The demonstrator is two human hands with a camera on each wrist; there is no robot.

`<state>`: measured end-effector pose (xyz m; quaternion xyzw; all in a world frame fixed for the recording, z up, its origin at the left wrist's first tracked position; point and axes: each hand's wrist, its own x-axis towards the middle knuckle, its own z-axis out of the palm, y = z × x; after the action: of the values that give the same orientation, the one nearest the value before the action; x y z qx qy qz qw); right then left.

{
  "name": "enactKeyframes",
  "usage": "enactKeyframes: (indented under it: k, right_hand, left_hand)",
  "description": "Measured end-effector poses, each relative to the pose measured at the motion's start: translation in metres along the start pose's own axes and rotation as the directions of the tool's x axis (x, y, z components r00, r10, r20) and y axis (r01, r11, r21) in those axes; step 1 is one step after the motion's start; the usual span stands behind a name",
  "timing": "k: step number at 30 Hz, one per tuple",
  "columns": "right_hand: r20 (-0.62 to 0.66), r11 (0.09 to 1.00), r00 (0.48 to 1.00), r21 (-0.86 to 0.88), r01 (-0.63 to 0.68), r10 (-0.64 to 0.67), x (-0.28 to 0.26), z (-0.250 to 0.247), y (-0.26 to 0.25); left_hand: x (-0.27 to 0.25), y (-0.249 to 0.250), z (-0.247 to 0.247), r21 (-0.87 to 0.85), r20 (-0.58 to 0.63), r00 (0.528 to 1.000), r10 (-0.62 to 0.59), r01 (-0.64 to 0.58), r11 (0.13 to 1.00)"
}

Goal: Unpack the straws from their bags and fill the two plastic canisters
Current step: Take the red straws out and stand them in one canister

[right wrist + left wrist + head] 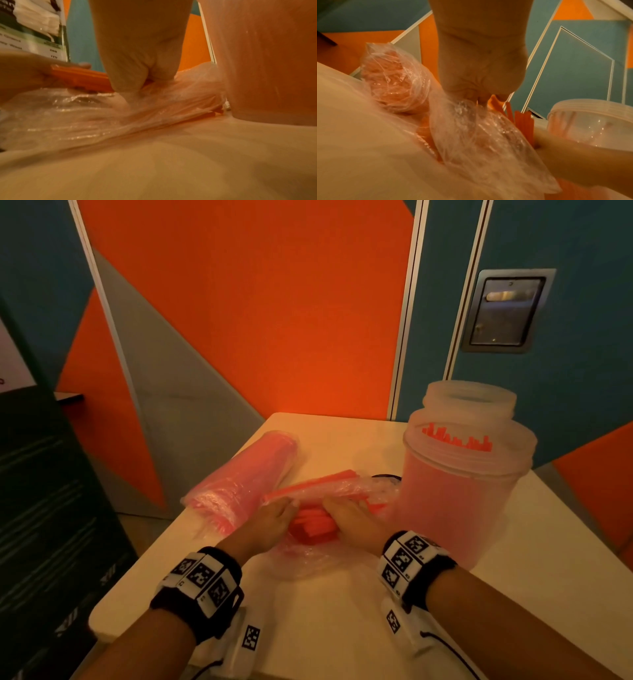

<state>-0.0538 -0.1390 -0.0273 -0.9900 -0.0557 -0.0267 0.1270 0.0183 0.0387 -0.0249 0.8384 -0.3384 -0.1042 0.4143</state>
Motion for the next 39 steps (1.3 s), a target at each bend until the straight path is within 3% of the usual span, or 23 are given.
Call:
enactKeyframes:
  k: [3, 6, 8, 10, 12, 14, 15, 19, 23, 27, 31, 37, 39]
  right_hand:
    - [-0.13, 0.995, 0.991, 0.096, 0.033, -0.02, 0.004, -0.001, 0.005]
    - [-0.257, 0.961, 0.965, 0.277, 0.019, 0.055, 0.004, -0.005, 0.006]
    - [-0.336, 0.913, 0.937, 0.404, 0.054, 0.093, 0.001, -0.009, 0.005]
    - [-0.447, 0.82, 0.878, 0.56, 0.123, 0.174, -0.002, -0.015, 0.001]
    - [-0.531, 0.687, 0.773, 0.705, 0.176, 0.346, -0.004, -0.022, -0.002]
    - [-0.526, 0.562, 0.685, 0.803, 0.202, 0.505, -0.006, -0.027, -0.001]
    - [-0.503, 0.524, 0.665, 0.83, 0.193, 0.552, -0.007, -0.029, 0.0]
    - [-0.409, 0.513, 0.718, 0.854, 0.084, 0.564, -0.012, -0.028, 0.002]
    - [-0.361, 0.481, 0.715, 0.876, 0.04, 0.599, -0.012, -0.025, 0.011]
    - [-0.337, 0.489, 0.732, 0.872, 0.005, 0.593, -0.013, -0.024, 0.009]
    - [-0.36, 0.537, 0.752, 0.844, 0.011, 0.551, -0.015, -0.023, 0.0]
    - [-0.376, 0.544, 0.764, 0.838, 0.04, 0.525, -0.016, -0.023, -0.004]
    - [-0.382, 0.547, 0.76, 0.836, 0.042, 0.526, -0.017, -0.023, -0.003]
  left_hand:
    - [0.007, 0.008, -0.002, -0.09, -0.027, 0.999, -0.024, 0.022, 0.996]
    - [0.012, 0.03, -0.003, -0.275, -0.033, 0.999, -0.022, 0.012, 0.961]
    - [0.018, 0.043, 0.001, -0.356, -0.048, 0.999, 0.004, -0.021, 0.934]
    - [0.022, 0.057, 0.007, -0.402, -0.058, 0.998, -0.018, -0.007, 0.916]
    - [0.028, 0.063, 0.015, -0.296, -0.06, 0.998, -0.018, -0.001, 0.955]
    - [0.038, 0.056, 0.021, 0.031, -0.005, 1.0, -0.007, 0.007, 0.999]
    - [0.042, 0.055, 0.026, 0.194, 0.041, 0.999, 0.001, -0.009, 0.981]
    - [0.047, 0.045, 0.052, 0.546, 0.189, 0.978, 0.082, -0.175, 0.819]
    - [0.054, 0.029, 0.082, 0.66, 0.171, 0.975, -0.138, -0.009, 0.752]
    - [0.055, 0.029, 0.093, 0.695, 0.147, 0.979, -0.144, 0.001, 0.719]
    - [0.06, 0.02, 0.093, 0.673, 0.161, 0.981, -0.108, -0.029, 0.739]
    - [0.061, 0.017, 0.084, 0.496, 0.176, 0.984, -0.018, -0.073, 0.865]
    - [0.061, 0.017, 0.08, 0.47, 0.125, 0.991, 0.045, -0.099, 0.877]
